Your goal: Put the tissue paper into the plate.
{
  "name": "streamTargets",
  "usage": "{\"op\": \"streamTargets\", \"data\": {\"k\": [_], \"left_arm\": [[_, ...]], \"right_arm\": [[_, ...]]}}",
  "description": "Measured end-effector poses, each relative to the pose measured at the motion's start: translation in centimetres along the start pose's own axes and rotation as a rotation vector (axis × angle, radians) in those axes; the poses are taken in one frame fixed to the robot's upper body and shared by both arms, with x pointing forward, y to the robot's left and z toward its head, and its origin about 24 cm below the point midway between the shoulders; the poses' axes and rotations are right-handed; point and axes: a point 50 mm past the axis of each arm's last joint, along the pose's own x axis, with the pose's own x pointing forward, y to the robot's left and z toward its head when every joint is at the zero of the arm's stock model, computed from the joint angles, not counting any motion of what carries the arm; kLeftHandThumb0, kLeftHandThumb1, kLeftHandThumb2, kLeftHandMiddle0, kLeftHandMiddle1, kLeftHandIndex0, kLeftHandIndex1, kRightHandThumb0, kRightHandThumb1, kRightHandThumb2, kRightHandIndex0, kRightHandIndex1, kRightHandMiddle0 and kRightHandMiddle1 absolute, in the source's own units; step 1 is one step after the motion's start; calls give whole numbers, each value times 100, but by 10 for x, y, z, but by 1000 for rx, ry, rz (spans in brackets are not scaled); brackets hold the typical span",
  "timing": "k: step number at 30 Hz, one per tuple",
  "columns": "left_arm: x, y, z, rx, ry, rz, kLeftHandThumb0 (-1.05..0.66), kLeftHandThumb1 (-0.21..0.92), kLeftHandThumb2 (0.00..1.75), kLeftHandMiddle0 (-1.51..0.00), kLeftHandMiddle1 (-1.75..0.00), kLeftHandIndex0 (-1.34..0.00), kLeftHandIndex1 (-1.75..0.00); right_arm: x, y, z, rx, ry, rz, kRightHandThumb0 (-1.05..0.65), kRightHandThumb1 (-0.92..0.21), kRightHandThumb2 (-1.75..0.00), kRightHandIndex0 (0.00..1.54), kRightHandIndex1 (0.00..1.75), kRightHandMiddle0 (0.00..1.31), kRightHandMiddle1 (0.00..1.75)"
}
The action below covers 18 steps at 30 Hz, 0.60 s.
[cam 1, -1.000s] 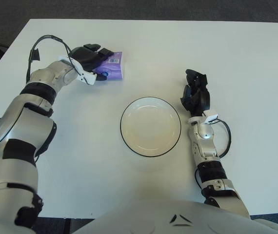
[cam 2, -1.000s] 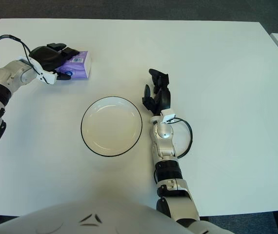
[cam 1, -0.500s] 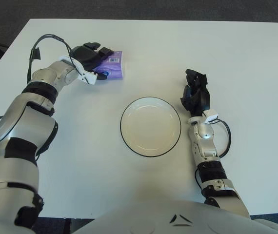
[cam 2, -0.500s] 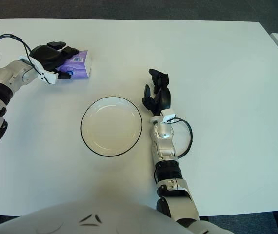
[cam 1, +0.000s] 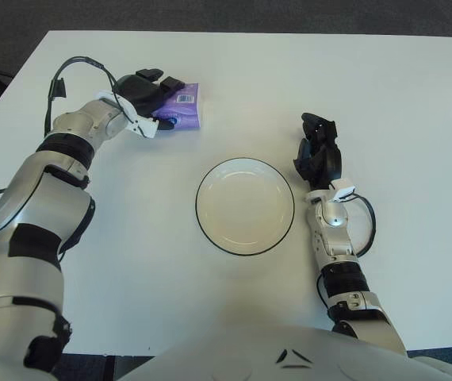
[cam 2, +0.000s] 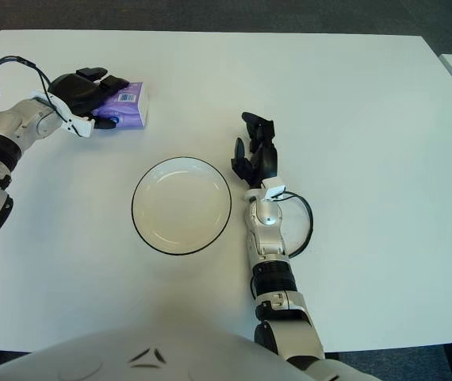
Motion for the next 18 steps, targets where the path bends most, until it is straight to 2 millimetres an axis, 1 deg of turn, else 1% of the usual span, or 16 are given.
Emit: {"op": "streamTargets", "data": {"k": [12, 18], "left_arm": [[7, -3, 6, 49, 11, -1, -95, 92, 64, -24, 0, 0, -51], [9, -3, 8, 61, 15, -1, -94, 92, 64, -25, -1, 0, -52]], "right_arm": [[0, -1, 0, -2, 1, -2, -52, -92, -69, 38, 44, 2, 109], [0, -1, 0, -1, 3, -3, -51, -92, -68, 37, 43, 0, 108]]}}
